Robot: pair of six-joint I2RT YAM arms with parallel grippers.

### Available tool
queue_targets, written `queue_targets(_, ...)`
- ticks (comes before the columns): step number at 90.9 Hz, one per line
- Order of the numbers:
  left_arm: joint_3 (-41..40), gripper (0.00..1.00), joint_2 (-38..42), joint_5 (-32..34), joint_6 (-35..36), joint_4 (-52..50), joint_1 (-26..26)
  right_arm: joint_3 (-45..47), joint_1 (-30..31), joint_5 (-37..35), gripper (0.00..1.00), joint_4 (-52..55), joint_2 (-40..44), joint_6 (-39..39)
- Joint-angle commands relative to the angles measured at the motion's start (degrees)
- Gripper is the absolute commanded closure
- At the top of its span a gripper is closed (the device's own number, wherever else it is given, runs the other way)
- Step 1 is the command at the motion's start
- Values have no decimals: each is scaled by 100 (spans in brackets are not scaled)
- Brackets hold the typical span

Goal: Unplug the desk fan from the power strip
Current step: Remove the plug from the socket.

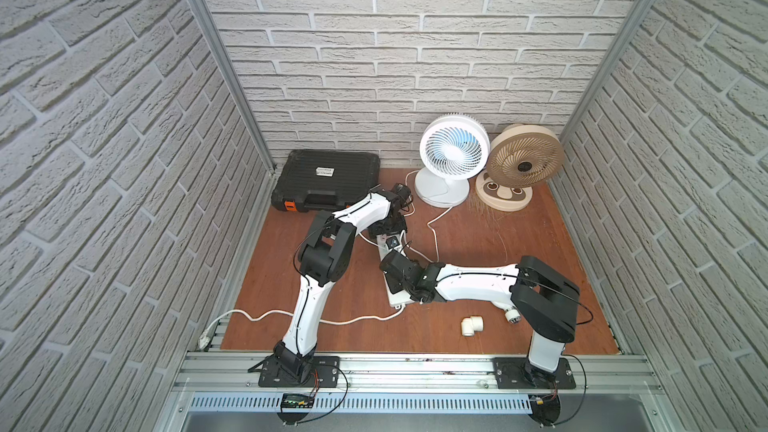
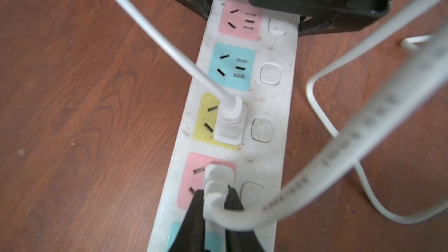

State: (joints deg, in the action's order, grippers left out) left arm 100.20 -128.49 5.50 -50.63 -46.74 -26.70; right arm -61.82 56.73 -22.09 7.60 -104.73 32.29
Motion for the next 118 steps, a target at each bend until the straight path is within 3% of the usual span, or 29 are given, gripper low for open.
queue_targets(1, -408, 100, -678, -672, 107, 462, -36, 350, -373, 78, 97, 19, 277, 299)
queue_targets(44, -388, 100, -681, -676, 107, 454, -63, 433, -508, 274, 97, -5, 360, 440)
queue_targets(92, -381, 100, -712, -699, 89, 492, -101, -415, 180, -1057, 97, 831, -118, -284)
queue_targets(118, -407, 100, -711, -708, 80, 518, -106, -526, 286, -1166, 97, 835, -229, -422)
